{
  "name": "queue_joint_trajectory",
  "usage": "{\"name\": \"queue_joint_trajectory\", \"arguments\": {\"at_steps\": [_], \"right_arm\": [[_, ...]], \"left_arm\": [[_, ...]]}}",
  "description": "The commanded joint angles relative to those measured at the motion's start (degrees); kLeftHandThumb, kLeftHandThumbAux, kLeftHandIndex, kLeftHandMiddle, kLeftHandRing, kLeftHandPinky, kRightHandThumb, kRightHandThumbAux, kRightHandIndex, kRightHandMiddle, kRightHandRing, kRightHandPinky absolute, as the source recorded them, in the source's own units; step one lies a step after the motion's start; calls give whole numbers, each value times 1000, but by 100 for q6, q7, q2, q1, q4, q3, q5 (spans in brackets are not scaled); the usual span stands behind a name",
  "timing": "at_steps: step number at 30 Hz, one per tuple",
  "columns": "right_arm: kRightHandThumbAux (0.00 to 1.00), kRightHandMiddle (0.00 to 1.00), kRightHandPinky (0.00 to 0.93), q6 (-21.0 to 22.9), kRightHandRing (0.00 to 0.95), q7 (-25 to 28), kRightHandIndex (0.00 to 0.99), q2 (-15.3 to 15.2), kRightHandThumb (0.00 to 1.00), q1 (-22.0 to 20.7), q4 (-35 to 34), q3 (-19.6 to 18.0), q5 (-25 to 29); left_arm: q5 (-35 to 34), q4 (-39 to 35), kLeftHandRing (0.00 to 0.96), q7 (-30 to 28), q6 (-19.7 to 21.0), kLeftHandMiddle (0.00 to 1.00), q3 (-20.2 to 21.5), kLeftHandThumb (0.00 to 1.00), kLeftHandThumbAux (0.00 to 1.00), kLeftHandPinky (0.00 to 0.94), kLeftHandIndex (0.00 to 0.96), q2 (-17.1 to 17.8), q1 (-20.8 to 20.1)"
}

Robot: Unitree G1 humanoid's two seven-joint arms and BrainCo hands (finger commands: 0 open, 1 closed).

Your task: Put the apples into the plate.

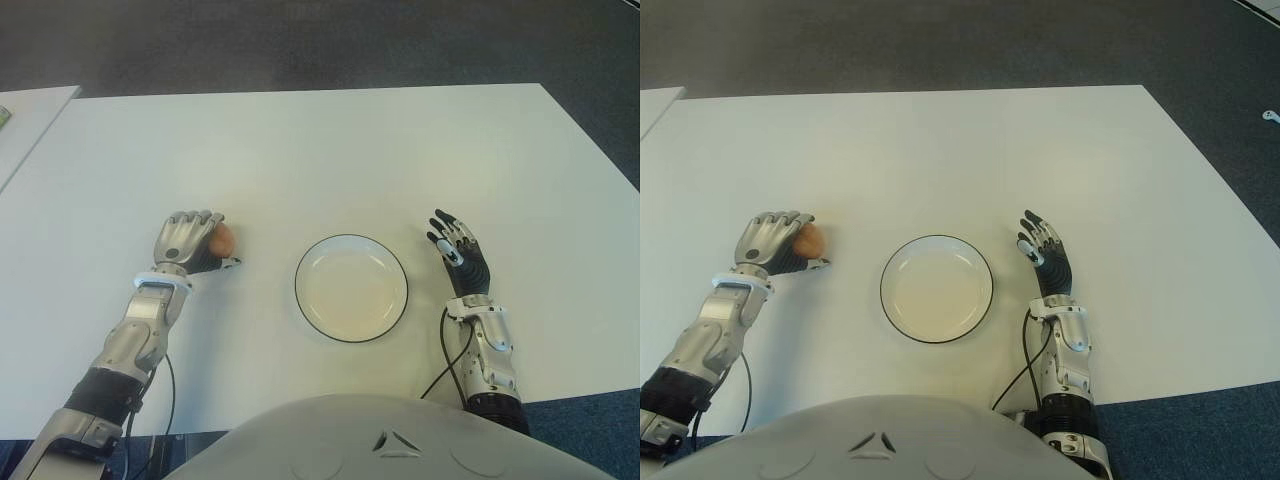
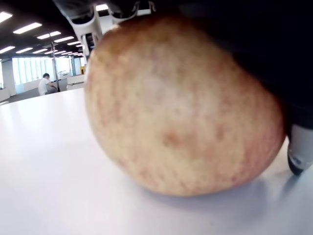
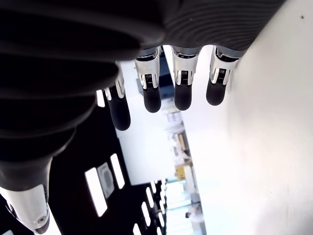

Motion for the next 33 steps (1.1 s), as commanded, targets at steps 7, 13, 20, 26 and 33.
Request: {"name": "queue_joint_trajectory", "arguments": {"at_steps": [7,13,20,26,33], "right_arm": [[625,134,115,142,91,-35,214,33,460,116,167,-48,73],[632,145,125,148,103,-52,232,58,496,95,178,-72,96],[645,140,107,206,96,-64,219,59,507,94,153,-87,107],[654,141,127,267,98,-64,227,46,513,106,111,-81,106],[662,150,125,265,107,-58,229,45,518,109,98,-78,94]], "left_arm": [[-180,624,521,423,-209,552,-195,682,691,471,422,-70,15],[-263,707,545,444,-181,575,-220,702,696,489,430,-84,-19],[-189,792,726,517,-188,730,-328,704,698,693,441,-51,-105],[-190,809,858,507,-222,920,-384,712,701,855,440,-17,-164],[-378,771,869,466,-276,924,-346,714,702,827,441,-33,-116]]}}
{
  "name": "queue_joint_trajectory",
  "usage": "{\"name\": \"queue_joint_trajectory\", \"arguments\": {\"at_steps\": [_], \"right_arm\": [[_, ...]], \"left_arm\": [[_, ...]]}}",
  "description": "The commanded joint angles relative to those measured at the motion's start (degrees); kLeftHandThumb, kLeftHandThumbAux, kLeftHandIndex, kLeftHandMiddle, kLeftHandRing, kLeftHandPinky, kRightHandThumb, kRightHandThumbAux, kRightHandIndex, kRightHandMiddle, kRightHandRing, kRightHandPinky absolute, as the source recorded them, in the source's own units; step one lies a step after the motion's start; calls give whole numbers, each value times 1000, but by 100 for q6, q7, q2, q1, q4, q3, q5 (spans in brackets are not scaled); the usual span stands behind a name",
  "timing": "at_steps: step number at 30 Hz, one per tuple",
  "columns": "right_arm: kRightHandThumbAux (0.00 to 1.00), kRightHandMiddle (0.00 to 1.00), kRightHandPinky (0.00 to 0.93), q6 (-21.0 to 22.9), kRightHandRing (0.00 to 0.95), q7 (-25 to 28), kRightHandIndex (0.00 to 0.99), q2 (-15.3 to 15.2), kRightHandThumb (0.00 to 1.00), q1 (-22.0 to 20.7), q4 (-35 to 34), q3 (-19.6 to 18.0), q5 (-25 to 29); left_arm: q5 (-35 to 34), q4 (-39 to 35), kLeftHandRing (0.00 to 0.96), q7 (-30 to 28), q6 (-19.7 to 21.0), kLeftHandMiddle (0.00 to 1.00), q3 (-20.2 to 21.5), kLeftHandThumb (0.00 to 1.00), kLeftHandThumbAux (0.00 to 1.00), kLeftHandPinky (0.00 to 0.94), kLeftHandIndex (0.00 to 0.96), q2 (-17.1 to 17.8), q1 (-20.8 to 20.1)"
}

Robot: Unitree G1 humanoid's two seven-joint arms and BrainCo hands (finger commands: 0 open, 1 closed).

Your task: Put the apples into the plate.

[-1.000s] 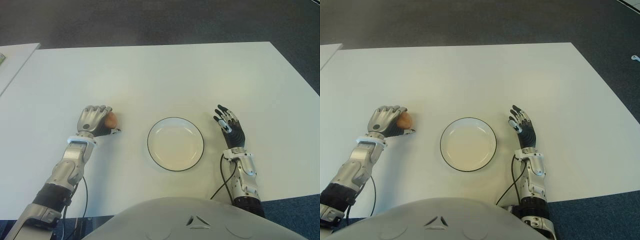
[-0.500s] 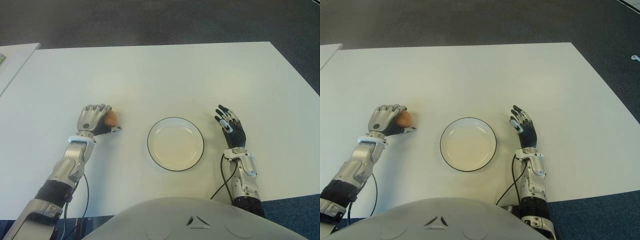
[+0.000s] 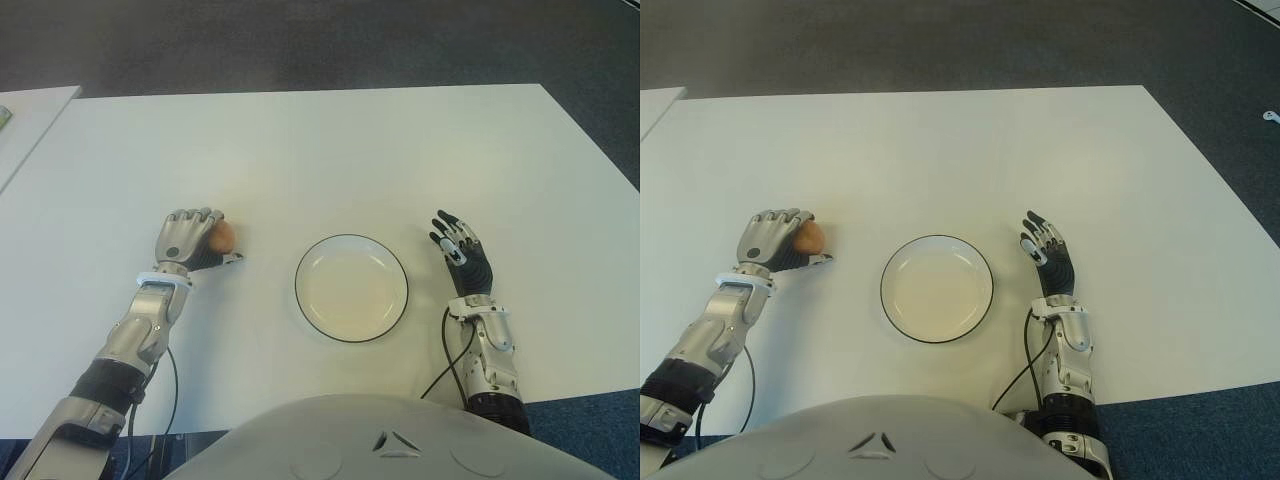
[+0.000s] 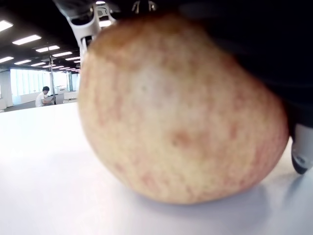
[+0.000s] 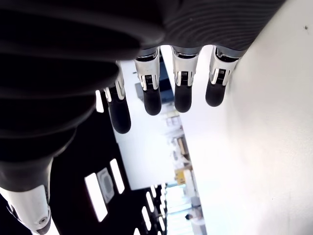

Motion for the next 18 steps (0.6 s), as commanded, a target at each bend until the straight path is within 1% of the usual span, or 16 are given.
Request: {"name": "queue_joint_trajectory", "arguments": {"at_steps": [1,5,10,12,15,18], "right_arm": [[662,150,126,161,107,-29,230,29,517,118,140,6,33],[663,149,111,126,102,-43,233,25,506,123,151,6,3],[661,147,119,144,100,-41,225,13,501,130,146,10,-5],[662,149,129,161,105,-39,224,11,504,129,143,12,-1],[664,155,137,130,112,-43,225,8,507,119,164,16,-22],[665,157,129,68,114,-35,234,-4,504,110,206,18,-54]], "left_arm": [[-113,176,865,-221,-50,916,-136,714,702,807,441,-31,154],[-122,157,852,-211,-30,885,-137,712,703,775,442,-34,155],[-133,73,847,-219,-5,877,-111,711,703,785,442,-22,170],[-132,-52,847,-162,-47,878,-57,711,703,781,442,43,177],[-160,-531,839,-257,-30,869,116,711,703,759,442,157,251],[-179,-915,831,-448,64,859,241,711,703,753,442,174,295]]}}
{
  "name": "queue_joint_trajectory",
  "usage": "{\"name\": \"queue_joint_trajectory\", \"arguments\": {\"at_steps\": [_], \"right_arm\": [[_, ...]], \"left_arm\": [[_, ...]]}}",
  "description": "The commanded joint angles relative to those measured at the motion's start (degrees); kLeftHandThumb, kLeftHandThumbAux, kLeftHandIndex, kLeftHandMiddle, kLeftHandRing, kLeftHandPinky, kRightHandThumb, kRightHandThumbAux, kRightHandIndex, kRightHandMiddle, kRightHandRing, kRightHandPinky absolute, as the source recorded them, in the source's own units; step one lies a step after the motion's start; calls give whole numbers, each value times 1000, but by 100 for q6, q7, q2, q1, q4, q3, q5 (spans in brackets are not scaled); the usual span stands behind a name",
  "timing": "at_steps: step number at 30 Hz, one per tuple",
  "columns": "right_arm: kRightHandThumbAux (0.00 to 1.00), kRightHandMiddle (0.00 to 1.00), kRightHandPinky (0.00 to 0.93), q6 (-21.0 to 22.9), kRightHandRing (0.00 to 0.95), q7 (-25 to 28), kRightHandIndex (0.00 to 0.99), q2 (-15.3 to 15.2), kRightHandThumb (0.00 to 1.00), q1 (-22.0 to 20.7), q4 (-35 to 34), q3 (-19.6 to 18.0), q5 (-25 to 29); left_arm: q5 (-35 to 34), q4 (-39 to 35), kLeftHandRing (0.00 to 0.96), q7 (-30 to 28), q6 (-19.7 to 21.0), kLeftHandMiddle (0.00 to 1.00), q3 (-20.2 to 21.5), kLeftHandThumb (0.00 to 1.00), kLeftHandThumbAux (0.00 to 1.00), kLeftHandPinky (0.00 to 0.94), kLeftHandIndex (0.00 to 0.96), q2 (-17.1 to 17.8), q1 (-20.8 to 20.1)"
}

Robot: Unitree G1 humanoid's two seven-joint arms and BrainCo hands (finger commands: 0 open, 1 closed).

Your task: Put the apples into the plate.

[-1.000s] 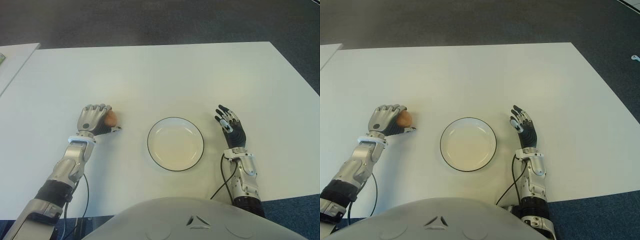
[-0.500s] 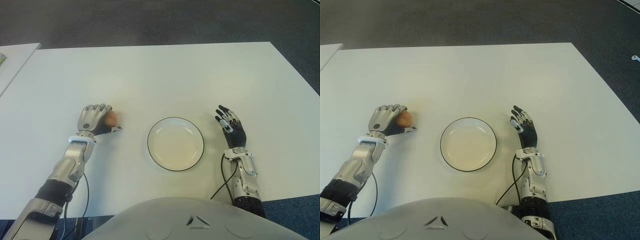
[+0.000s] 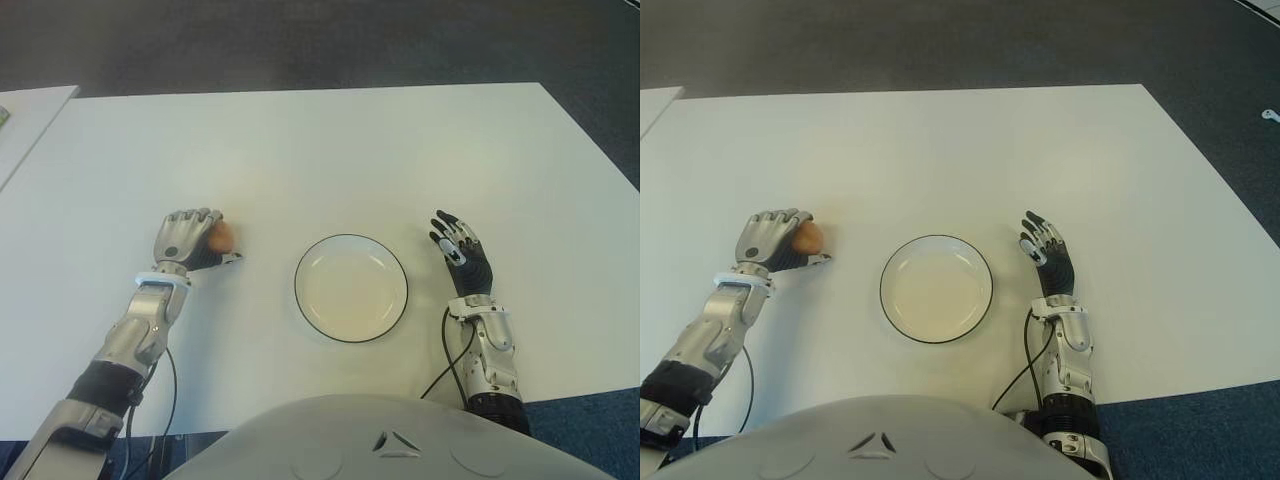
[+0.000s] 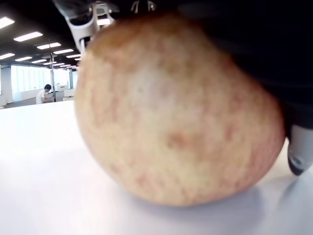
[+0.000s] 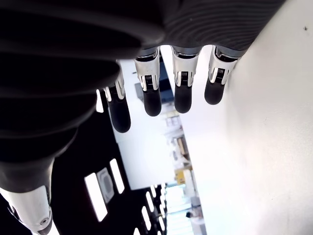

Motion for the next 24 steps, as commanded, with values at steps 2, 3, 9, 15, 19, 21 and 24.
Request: {"name": "queue_joint_trajectory", "arguments": {"at_steps": [2,3,9,15,19,21,24], "right_arm": [[665,158,106,10,109,-25,241,-12,500,101,253,20,-83],[665,158,94,-14,106,-23,244,-17,498,98,270,22,-100],[660,156,116,-81,101,-33,258,-21,498,84,337,28,-148],[654,150,124,-97,100,-56,255,-29,487,117,308,78,-206],[650,143,92,-66,89,-81,253,-42,481,130,294,101,-217],[649,140,84,-92,83,-86,255,-38,481,147,286,116,-228],[648,134,78,-87,72,-97,261,-21,480,174,259,138,-233]], "left_arm": [[-74,-746,829,-449,167,859,191,711,703,764,442,49,137],[-70,-831,828,-463,193,859,224,711,703,770,442,26,123],[-21,-1277,827,-502,256,874,382,713,702,799,442,-26,82],[10,-2312,844,-720,280,904,569,715,701,841,441,-125,102],[263,-2882,860,-1027,390,924,474,716,701,859,441,-258,31],[449,-3196,864,-1209,445,928,354,716,701,860,441,-390,11],[721,-3558,862,-1468,506,922,155,716,701,850,441,-624,5]]}}
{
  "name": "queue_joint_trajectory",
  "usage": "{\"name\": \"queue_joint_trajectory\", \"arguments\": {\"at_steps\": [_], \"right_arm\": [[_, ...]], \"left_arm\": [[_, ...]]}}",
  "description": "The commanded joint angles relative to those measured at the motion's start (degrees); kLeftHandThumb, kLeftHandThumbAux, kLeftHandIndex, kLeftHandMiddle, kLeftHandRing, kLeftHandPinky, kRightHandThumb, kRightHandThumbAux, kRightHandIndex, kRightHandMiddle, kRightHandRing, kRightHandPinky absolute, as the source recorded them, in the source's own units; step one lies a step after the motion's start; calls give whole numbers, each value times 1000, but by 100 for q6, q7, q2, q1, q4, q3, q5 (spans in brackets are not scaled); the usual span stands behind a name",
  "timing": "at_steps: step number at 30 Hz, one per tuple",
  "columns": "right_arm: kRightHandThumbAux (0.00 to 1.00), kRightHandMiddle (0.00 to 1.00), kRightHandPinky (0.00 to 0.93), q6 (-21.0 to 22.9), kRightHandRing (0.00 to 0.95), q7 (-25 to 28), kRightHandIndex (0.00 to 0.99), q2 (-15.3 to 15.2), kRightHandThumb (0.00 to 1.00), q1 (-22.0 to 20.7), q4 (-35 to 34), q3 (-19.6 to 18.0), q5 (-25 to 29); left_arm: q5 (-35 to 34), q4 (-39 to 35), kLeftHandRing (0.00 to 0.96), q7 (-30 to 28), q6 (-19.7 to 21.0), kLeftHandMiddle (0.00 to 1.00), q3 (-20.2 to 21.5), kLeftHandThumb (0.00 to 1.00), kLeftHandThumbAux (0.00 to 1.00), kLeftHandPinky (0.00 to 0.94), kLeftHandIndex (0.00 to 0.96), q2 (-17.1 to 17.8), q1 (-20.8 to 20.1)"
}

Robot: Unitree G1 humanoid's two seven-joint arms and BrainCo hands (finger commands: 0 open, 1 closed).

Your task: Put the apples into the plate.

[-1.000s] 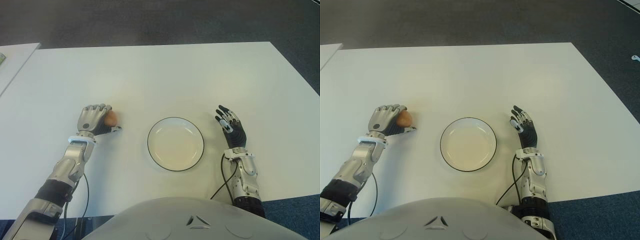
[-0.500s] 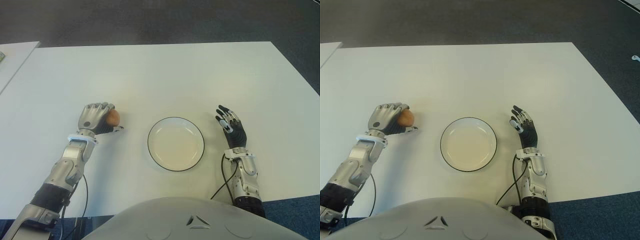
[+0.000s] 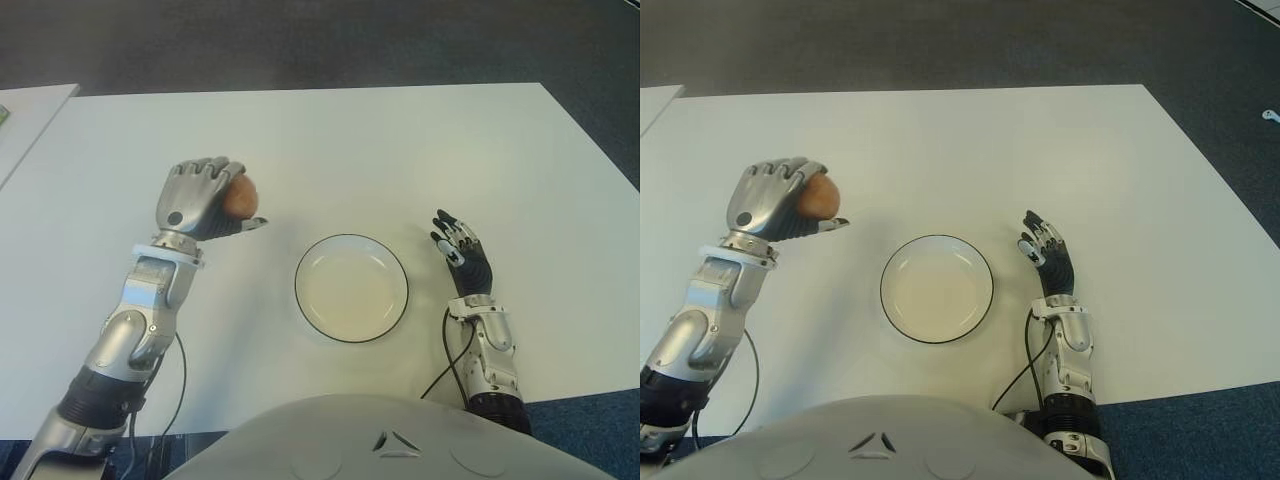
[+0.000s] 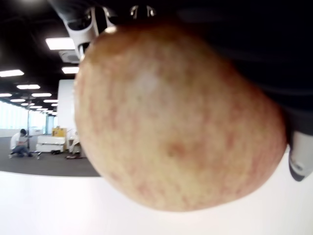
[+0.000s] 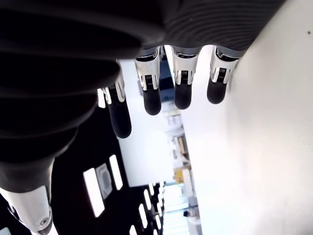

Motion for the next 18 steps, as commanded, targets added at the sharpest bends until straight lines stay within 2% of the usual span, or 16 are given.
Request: {"name": "queue_joint_trajectory", "arguments": {"at_steps": [1,8,18], "right_arm": [[646,132,80,134,70,-46,262,55,481,189,141,57,-38],[635,128,98,218,72,-72,255,74,482,237,73,106,1],[636,152,130,202,106,-108,247,131,491,318,-17,171,9]], "left_arm": [[414,-557,861,-451,96,916,-299,717,701,848,441,-368,-51],[832,-945,848,-944,45,885,-556,717,701,840,442,-763,-126],[1155,-981,884,-1160,-472,912,-1254,717,701,884,441,-1200,-238]]}}
